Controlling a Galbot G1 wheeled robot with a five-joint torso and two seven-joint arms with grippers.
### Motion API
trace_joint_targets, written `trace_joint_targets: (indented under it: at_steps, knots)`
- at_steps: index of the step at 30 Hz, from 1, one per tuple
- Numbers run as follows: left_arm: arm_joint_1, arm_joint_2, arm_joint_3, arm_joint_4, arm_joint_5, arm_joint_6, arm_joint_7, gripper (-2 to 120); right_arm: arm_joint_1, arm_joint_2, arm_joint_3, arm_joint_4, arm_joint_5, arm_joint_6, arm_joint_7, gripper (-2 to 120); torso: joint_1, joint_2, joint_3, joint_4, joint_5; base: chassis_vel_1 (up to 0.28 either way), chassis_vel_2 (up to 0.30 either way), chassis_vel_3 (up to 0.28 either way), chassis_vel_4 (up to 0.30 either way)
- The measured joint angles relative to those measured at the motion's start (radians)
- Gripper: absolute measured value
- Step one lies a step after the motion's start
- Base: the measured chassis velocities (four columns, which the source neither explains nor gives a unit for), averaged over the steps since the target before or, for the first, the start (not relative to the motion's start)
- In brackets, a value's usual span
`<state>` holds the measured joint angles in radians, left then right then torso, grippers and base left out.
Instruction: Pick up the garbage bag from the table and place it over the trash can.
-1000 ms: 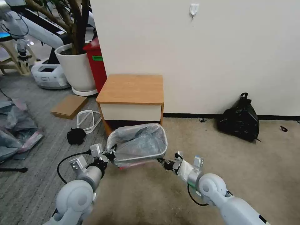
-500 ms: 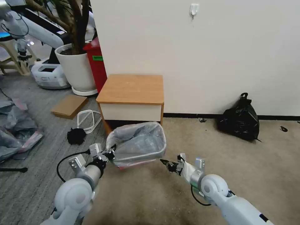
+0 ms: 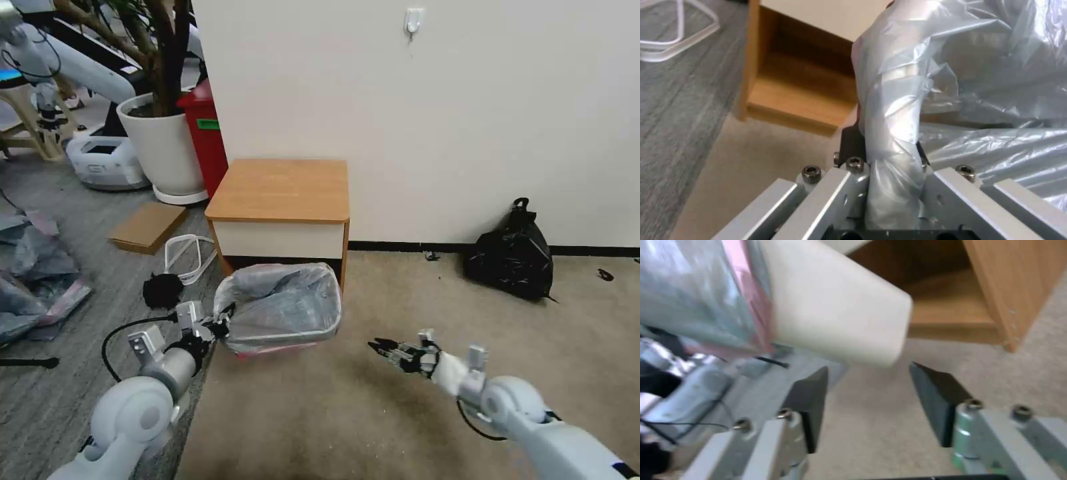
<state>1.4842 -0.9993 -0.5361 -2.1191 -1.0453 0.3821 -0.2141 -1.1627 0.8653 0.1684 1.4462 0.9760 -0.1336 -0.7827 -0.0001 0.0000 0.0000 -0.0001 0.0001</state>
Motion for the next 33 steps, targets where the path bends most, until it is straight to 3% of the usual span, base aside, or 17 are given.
trace_joint_targets:
  at_steps: [3,6,13,15,16,20,21,24,33]
  knots:
    - [0.01,0.013,-0.009,0.005,0.002,-0.014,0.044,3,0.001,0.001,0.006,-0.006,0.023,0.003,-0.042,60,0.0,0.0,0.0,0.0,0.0,0.0,0.0,0.0,0.0]
    - [0.032,0.036,-0.035,0.028,0.015,-0.051,0.175,3,0.0,0.008,0.018,-0.004,0.067,-0.003,-0.117,75,0.0,0.0,0.0,0.0001,-0.0001,0.0,0.0,0.0,0.0]
    - [0.055,0.046,-0.073,0.068,0.015,-0.077,0.29,3,-0.002,0.012,0.027,0.007,0.087,-0.031,-0.19,95,0.0,0.0,0.0,0.0002,-0.0001,0.0,0.0,0.0,0.0]
    - [0.063,0.048,-0.089,0.116,0.012,-0.096,0.377,3,-0.001,0.011,0.034,0.017,0.093,-0.046,-0.22,104,0.0,0.0,0.0,0.0002,-0.0003,0.0,0.0,0.0,0.0]
    - [0.063,0.048,-0.089,0.116,0.012,-0.096,0.377,3,-0.001,0.011,0.034,0.017,0.093,-0.046,-0.22,104,0.0,0.0,0.0,0.0002,-0.0003,0.0,0.0,0.0,0.0]
    - [0.053,0.033,-0.101,0.201,-0.059,-0.091,0.51,3,-0.003,0.006,0.036,0.035,0.098,-0.051,-0.23,111,0.0,0.0,0.0,0.0002,-0.0002,0.0,0.0,0.0,0.0]
    - [0.053,0.033,-0.101,0.201,-0.059,-0.091,0.51,3,-0.003,0.006,0.036,0.035,0.098,-0.051,-0.23,111,0.0,0.0,0.0,0.0002,-0.0002,0.0,0.0,0.0,0.0]
    - [0.037,0.023,-0.106,0.263,-0.137,-0.051,0.599,3,-0.007,0.004,0.035,0.053,0.1,-0.052,-0.232,114,0.0,0.0,0.0,0.0001,-0.0002,0.0,0.0,0.0,0.0]
    - [0.025,0.011,-0.091,0.347,-0.086,-0.049,0.644,3,0.002,0.0,0.011,0.122,0.12,-0.073,-0.225,108,0.0,0.0,0.0,0.0001,-0.0001,0.0,0.0,0.0,0.0]
